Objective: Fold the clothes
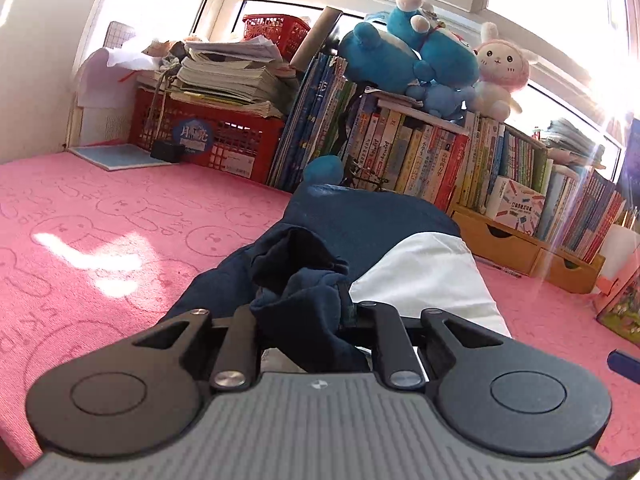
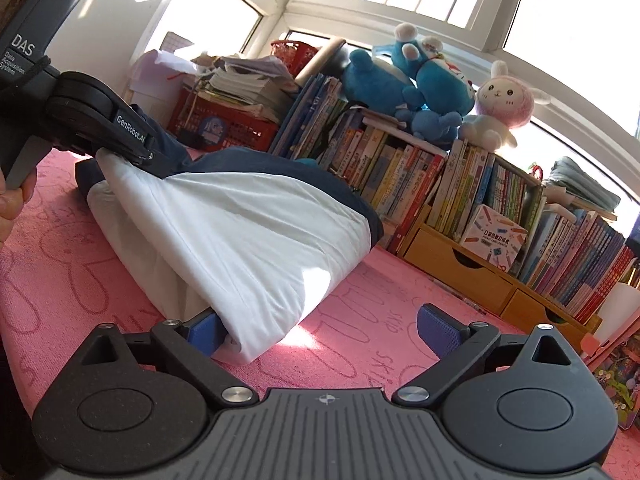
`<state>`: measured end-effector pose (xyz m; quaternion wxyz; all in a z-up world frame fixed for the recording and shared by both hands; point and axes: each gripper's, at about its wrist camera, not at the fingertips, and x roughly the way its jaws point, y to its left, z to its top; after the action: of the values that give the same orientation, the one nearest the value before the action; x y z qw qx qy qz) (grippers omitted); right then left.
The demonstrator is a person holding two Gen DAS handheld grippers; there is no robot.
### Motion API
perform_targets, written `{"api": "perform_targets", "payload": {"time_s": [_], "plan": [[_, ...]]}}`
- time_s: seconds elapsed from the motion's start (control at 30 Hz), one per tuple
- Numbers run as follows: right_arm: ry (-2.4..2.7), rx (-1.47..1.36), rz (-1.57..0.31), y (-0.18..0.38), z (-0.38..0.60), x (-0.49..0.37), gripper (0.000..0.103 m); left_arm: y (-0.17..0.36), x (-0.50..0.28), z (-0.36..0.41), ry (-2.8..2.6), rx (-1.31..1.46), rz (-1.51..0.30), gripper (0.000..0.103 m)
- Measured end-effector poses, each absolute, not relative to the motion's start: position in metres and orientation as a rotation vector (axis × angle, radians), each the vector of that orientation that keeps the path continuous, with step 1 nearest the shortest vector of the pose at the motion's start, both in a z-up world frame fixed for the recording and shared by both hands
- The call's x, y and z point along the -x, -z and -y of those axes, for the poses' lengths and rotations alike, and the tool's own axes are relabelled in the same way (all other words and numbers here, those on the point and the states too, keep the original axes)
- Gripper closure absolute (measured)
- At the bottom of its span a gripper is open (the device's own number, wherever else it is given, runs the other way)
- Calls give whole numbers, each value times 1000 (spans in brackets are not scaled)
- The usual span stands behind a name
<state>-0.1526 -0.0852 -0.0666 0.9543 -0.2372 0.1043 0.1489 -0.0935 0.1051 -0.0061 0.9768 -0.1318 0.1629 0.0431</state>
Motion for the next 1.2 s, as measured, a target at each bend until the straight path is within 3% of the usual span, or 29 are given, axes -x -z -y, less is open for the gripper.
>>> {"api": "perform_targets", "payload": {"time_s": [0.1,0.13,0.17,0.2,0.27,0.33,0.4,0.47,0.6,0.67,0.77,0.93,1.2], "plan": [[-278,503,-205,68,82,154,3,1,90,-98,-64,218,-330,83],[-266,512,-205,68,81,154,3,0,89,-98,-40,231,-338,76],[-254,521,-205,69,79,154,2,-1,88,-99,7,259,-346,65],[-250,526,-206,69,78,154,2,-1,86,-100,54,287,-354,45],[-253,519,-210,69,79,154,2,0,83,-103,126,356,-369,27],[-259,501,-221,68,82,152,2,2,79,-109,108,405,-379,32],[-264,484,-233,67,84,150,2,1,77,-113,44,396,-363,87],[-271,485,-228,67,84,151,2,-6,83,-116,33,349,-296,92],[-285,487,-220,67,84,152,1,-16,104,-83,-51,-16,-145,93],[-280,490,-221,67,83,152,0,-8,102,-71,-89,-133,-157,93],[-287,492,-222,67,83,152,0,1,90,-92,-82,-8,-274,92],[-328,501,-207,68,83,155,0,-20,90,-105,-82,-39,-207,89],[-342,513,-209,68,81,155,0,19,77,-184,21,430,-409,81]]}}
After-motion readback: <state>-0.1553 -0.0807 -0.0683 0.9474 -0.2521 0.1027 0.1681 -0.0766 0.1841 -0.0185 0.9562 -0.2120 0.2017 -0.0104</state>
